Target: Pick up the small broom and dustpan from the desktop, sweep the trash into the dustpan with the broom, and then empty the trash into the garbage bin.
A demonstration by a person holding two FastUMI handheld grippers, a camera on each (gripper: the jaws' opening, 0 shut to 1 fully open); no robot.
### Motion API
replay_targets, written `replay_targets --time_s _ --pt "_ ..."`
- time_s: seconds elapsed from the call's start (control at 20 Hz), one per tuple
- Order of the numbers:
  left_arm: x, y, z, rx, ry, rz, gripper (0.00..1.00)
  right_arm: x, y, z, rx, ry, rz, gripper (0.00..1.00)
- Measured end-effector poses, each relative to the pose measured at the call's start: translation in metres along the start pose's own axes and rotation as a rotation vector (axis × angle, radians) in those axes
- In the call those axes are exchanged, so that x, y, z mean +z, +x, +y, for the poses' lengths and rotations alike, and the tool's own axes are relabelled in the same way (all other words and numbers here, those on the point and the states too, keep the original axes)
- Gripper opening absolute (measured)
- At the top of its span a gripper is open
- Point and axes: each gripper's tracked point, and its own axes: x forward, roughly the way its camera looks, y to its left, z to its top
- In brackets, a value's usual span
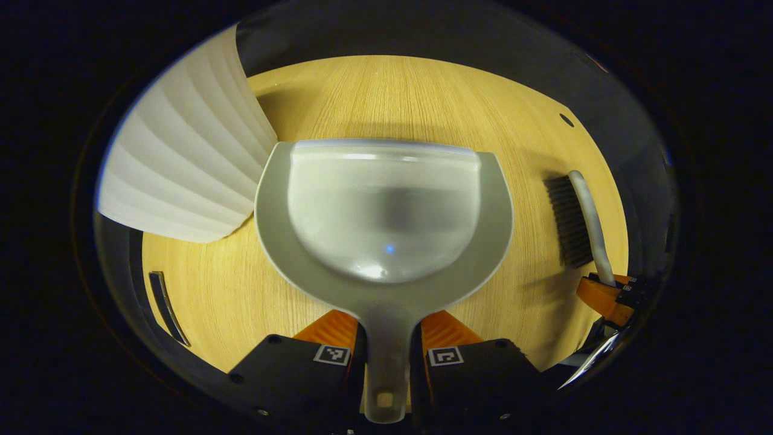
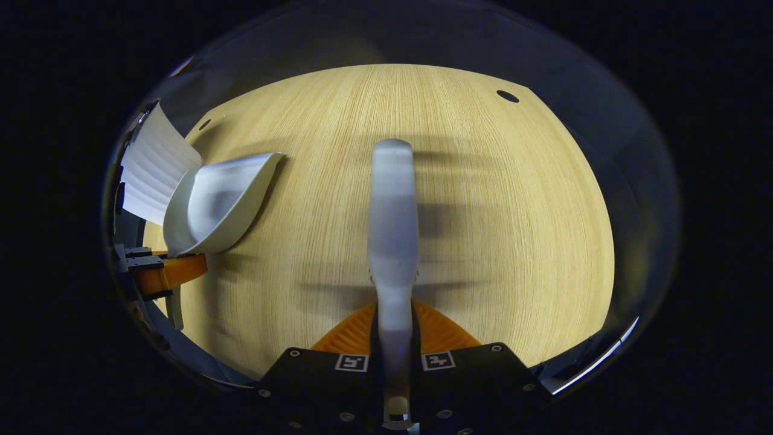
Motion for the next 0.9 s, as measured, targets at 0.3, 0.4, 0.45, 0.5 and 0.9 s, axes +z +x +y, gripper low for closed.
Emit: replay_targets --time_s 0.3,0.4,0.45,0.5,0.9 --pt "0.054 0.008 0.046 -0.017 0.002 0.011 0.35 -0.015 0.001 0.008 0.036 -0.015 0.052 0.23" --pt "0.078 0.007 0.063 -0.020 0.021 0.007 0.37 -0.015 0.001 0.011 0.053 -0.014 0.052 0.26" --pt "0.091 0.006 0.070 -0.033 0.028 0.003 0.38 -0.015 0.001 0.013 0.062 -0.010 0.053 0.29" --pt "0.104 0.006 0.078 -0.034 0.036 0.001 0.43 -0.015 0.001 0.013 0.065 -0.006 0.054 0.33" --pt "0.159 -0.045 0.140 -0.031 0.099 -0.118 1.00 0.013 -0.035 0.015 0.094 0.061 -0.085 0.97"
